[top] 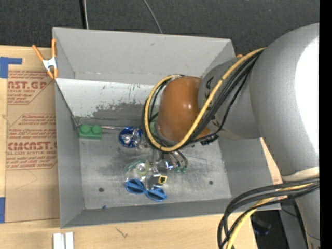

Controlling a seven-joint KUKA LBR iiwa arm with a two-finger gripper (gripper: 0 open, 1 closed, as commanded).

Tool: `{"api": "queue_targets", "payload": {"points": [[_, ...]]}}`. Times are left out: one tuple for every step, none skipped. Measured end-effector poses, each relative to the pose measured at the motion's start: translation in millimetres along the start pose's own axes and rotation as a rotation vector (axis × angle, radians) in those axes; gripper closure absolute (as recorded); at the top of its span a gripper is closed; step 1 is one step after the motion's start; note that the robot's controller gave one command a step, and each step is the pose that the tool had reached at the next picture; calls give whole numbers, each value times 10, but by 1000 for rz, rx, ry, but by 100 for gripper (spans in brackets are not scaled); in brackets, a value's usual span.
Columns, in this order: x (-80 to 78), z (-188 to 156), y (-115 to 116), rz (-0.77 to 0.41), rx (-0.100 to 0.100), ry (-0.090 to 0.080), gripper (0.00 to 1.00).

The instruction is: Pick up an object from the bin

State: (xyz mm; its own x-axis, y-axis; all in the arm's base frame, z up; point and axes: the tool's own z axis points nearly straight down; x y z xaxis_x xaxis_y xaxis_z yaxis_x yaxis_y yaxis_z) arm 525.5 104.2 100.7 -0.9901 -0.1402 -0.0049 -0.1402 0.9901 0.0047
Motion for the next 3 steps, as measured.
{"api": "queue_targets", "payload": {"points": [[130,-69,292,-192,3,5,0],[91,265,359,-338,6,-1,0],[78,246,357,-337,5,3,0]]}}
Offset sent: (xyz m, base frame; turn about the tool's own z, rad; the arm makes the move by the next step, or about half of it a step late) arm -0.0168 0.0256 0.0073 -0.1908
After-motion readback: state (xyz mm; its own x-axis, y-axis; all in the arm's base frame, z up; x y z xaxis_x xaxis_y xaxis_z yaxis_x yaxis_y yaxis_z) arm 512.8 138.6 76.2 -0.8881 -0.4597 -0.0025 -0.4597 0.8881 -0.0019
